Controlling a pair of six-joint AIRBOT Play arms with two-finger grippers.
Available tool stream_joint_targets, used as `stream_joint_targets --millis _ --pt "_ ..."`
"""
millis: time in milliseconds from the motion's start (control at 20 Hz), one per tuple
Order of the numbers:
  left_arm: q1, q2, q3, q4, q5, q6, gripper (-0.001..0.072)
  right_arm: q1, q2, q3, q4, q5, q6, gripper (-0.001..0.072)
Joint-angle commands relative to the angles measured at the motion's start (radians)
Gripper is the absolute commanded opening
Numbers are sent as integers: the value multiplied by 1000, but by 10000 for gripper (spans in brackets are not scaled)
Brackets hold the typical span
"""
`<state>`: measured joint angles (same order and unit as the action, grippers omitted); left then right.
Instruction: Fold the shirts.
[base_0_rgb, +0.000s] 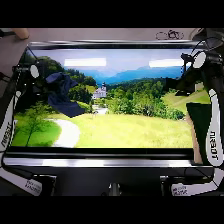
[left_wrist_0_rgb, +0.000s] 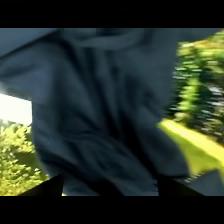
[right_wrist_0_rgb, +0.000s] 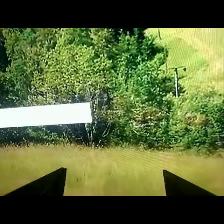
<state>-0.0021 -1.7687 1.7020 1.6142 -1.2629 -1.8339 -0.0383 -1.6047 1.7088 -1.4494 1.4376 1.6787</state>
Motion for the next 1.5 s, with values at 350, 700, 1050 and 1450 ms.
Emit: stream_joint_targets --millis 350,700,1050,1450 --pt "61 -108 113 -340 114 93 25 0 36 2 1 -85 -79 580" --pt "-373 410 107 -327 293 256 25 -3 379 2 -41 -211 -82 583" --pt "-835 269 -242 -163 367 -7 102 -3 655 2 -177 -123 -29 583" --pt "-488 294 -93 -66 76 83 720 -3 496 -105 -66 111 -54 611"
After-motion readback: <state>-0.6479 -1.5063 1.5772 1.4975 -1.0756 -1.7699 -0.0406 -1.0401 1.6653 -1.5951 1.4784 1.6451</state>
